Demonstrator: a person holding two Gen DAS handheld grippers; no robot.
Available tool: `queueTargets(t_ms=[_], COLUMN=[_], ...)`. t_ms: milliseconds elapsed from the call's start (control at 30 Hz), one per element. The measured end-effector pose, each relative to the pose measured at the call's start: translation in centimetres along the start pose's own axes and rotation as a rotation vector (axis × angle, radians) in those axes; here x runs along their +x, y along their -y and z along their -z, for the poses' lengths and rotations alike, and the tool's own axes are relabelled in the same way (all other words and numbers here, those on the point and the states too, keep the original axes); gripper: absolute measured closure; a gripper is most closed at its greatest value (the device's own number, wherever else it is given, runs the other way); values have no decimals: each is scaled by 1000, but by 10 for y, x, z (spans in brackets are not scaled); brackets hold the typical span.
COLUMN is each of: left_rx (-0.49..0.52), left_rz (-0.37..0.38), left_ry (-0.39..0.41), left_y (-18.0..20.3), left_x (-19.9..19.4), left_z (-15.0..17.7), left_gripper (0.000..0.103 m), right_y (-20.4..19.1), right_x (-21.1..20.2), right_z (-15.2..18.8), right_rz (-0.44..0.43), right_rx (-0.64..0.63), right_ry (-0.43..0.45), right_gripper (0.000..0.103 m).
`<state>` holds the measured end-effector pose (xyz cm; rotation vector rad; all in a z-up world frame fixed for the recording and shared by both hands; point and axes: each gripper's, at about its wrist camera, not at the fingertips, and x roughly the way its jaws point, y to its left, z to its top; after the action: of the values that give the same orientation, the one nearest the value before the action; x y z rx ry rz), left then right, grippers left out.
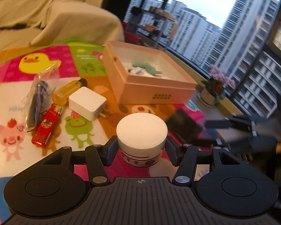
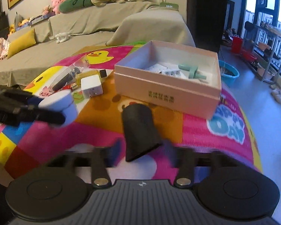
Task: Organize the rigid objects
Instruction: 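Lower the cream jar into the pink box and open the left tool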
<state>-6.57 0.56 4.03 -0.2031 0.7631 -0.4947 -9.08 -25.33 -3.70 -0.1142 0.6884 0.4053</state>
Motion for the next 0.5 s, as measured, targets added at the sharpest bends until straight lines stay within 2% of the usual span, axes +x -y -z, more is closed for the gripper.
queueTargets(t_ms=[133,333,400,500], left_rx=[-41,13,45,102], left_rz=[-11,-13,9,30], left_ry=[-21,-80,-97,-93], left_y=[-5,3,8,19], left_x=[8,11,9,7], left_z=[-7,-1,0,-8], left_gripper=[44,44,44,44], right_y=[4,-1,0,6], right_x=[5,38,46,42], right_z=[2,-8,-9,-11], right_rz=[-14,55,44,-7], right_rx=[9,-46,-44,-13], right_ry=[29,24,-3,-1], right_gripper=[26,26,51,51])
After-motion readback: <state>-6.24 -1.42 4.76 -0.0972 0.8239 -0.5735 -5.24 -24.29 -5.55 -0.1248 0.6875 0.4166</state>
